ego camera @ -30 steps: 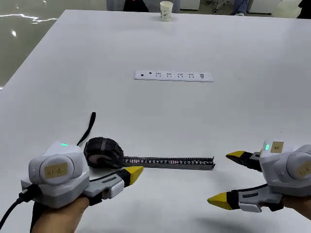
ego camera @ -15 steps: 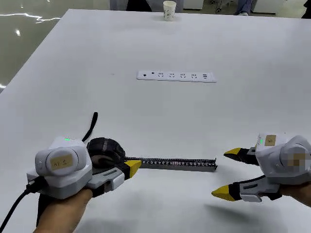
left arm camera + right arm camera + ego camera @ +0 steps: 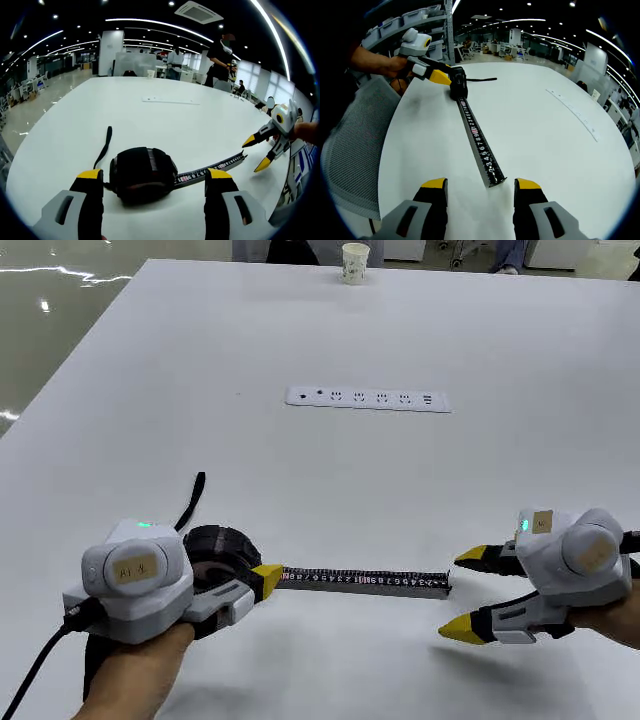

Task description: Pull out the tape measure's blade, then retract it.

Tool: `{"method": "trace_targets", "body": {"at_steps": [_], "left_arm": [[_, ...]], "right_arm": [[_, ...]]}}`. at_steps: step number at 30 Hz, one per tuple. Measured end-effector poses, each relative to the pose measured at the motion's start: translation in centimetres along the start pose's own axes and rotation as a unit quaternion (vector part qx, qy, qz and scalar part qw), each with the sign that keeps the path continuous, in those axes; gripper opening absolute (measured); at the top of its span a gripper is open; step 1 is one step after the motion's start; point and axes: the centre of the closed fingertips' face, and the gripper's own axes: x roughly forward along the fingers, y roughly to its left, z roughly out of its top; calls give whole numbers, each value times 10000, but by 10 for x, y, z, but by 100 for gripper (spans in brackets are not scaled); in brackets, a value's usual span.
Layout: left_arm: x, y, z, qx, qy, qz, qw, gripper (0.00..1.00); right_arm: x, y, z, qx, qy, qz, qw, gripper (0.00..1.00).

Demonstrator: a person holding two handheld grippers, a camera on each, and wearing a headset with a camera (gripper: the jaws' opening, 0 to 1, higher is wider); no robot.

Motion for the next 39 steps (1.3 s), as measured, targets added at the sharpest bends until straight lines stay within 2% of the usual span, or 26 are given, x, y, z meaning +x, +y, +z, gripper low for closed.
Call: {"method": "trace_targets", "body": {"at_steps": [12,18,27,39], "left_arm": [[7,10,-2,-274,60,301,9992,68],[11,12,-3,-306,89,392,9987,63],[15,15,-4,-332,117,473,9983,60],[19,17,-8,-359,179,539,9977,60]], "right_arm": [[4,-6,-1,-391,112,204,9990,34],[5,-13,-2,-536,138,267,9981,27],[8,-16,-3,-727,231,469,9960,18],[13,-17,-2,-844,259,589,9944,12]]}}
